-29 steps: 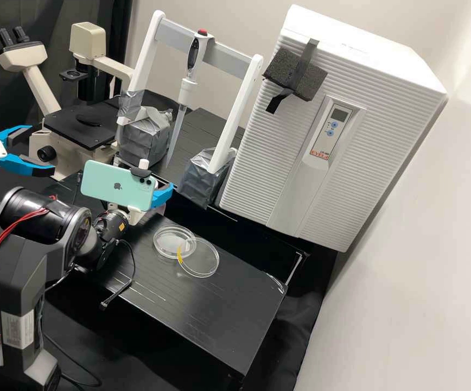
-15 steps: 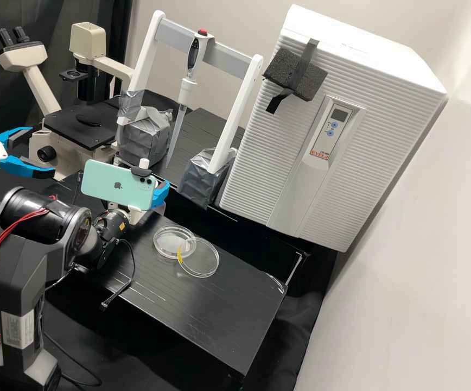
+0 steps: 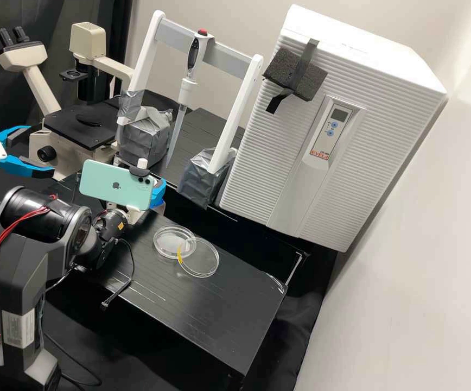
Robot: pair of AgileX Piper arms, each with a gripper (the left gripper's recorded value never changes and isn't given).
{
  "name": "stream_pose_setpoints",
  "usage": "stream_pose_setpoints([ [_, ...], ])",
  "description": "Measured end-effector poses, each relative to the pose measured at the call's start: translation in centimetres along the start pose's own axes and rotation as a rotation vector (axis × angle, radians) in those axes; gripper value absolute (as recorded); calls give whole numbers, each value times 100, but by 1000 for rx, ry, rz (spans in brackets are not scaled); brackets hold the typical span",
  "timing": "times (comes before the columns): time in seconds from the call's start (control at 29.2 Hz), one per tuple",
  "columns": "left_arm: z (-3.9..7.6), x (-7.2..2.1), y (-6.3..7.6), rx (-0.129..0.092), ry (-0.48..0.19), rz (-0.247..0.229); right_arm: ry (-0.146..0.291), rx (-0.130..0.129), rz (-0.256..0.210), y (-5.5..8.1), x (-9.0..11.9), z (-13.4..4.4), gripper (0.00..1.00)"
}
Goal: Open the bottle
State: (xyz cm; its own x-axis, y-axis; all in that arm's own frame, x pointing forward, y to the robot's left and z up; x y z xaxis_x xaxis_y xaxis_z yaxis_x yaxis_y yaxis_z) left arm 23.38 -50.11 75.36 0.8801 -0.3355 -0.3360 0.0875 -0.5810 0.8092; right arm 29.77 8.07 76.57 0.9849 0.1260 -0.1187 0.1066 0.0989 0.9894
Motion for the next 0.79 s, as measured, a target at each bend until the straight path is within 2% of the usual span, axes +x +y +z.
stream_pose_setpoints([
  [0.38, -1, -7, -8, -1, 2, -3, 1, 0, 2, 6, -2, -4, 0],
  [0.79, -2, -7, -8, -2, 3, -3, 51, 3, 56, 179, -69, -138, 0],
])
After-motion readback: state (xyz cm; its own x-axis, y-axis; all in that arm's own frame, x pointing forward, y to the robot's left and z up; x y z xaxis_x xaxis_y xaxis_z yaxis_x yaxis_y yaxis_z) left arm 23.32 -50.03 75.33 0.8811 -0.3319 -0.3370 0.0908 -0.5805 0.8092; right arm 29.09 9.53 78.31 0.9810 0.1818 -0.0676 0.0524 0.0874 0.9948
